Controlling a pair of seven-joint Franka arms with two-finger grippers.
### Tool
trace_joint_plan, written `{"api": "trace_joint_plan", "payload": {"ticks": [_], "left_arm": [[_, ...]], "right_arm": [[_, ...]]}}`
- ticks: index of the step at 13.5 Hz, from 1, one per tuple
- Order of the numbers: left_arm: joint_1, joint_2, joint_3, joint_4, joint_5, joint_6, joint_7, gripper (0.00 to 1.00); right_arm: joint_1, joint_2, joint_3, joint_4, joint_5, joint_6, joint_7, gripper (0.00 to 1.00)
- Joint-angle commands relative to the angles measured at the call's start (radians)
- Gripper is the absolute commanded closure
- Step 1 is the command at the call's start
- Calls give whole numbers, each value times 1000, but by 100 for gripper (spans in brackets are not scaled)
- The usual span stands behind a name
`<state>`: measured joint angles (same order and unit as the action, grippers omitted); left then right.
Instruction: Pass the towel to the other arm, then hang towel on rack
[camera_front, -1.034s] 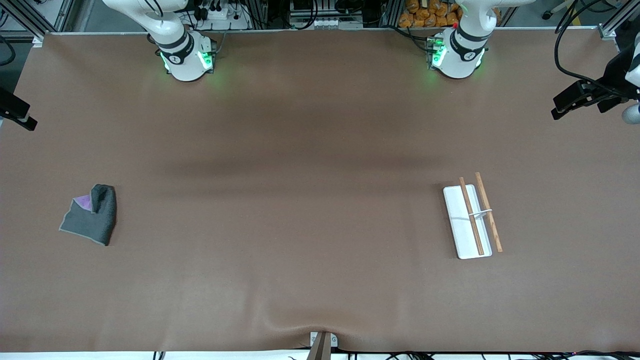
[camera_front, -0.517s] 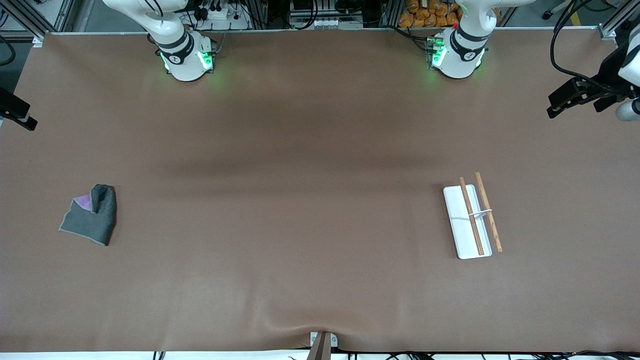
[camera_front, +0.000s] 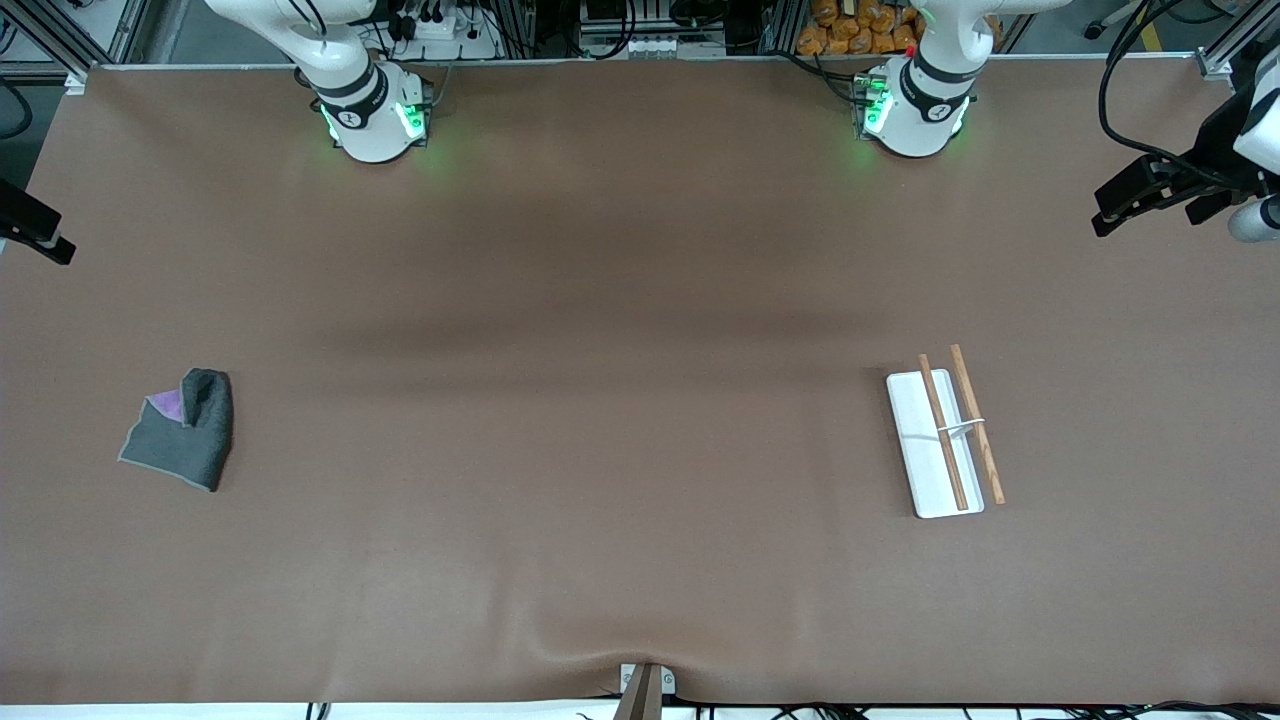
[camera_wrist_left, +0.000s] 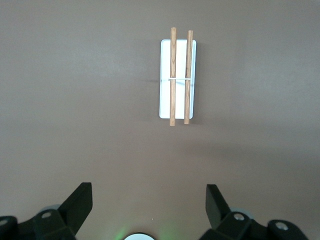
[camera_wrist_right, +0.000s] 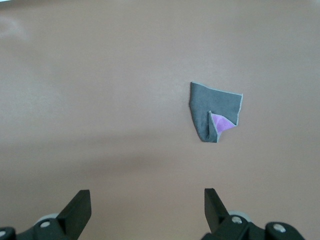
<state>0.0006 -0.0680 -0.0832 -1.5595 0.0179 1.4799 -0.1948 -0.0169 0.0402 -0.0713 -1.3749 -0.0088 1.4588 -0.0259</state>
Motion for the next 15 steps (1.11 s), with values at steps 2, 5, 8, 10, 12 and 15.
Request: {"api": "trace_joint_plan", "payload": {"ticks": [2, 5, 8, 10, 12, 15], "left_arm": [[-7, 0, -3, 12, -9, 7, 17, 0], [-7, 0, -1, 10, -10, 7, 17, 0], [-7, 4, -1, 10, -10, 7, 9, 0], [-7, 4, -1, 10, -7, 7, 3, 0], [-7, 4, -1, 7, -6, 7, 1, 0], [-8, 7, -1, 6, -6, 7, 1, 0]], "right_arm": [[-18, 56, 7, 4, -34, 0, -11, 0], [-22, 63, 10, 4, -65, 11, -8, 0], [-35, 124, 10, 2, -76, 23, -6, 0], [-60, 167, 8, 2, -69, 29, -11, 0], [-66, 179, 8, 1, -77, 26, -9, 0], [-95, 217, 8, -7, -77, 29, -5, 0]]}}
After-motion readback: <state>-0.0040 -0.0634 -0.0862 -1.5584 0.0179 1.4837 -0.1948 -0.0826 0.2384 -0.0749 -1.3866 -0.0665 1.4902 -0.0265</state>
